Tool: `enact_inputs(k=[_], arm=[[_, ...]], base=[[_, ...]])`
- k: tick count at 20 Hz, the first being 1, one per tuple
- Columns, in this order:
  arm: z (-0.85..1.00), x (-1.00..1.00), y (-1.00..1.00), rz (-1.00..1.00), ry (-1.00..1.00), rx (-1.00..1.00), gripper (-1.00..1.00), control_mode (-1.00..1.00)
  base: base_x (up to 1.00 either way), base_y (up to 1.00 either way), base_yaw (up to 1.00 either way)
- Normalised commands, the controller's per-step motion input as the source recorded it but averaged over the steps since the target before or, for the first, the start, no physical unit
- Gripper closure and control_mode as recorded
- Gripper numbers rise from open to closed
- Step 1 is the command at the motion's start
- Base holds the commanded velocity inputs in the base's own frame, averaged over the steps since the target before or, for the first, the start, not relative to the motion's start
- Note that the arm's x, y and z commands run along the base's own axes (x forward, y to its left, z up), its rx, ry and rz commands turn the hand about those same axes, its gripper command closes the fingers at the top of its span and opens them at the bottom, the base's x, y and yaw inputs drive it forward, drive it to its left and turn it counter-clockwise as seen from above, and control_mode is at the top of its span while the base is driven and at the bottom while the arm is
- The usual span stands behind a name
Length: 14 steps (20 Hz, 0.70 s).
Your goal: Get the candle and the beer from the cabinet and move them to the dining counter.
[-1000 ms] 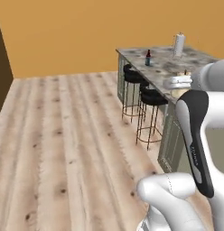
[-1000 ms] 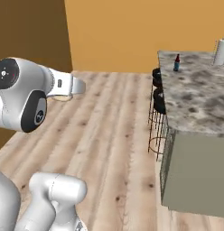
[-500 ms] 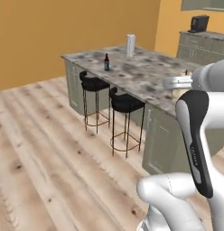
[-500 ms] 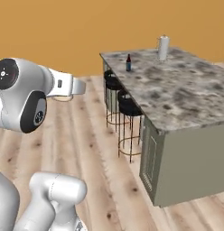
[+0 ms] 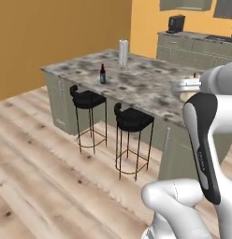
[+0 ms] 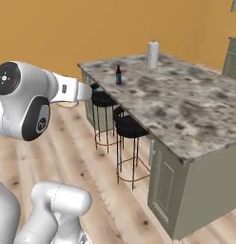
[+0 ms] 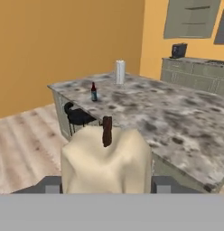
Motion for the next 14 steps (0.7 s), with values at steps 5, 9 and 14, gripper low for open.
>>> enact_inputs(k=[5,9,14], arm=[[0.00,0.00,0.00,0.00,0.00,0.00,1.00,1.00],[0.00,0.00,0.00,0.00,0.00,0.00,1.00,1.00],[0.00,0.00,0.00,0.00,0.00,0.00,1.00,1.00]], base=[[1.00,1.00,-0.39],[1.00,1.00,-0.43],[0.94,1.00,-0.45]])
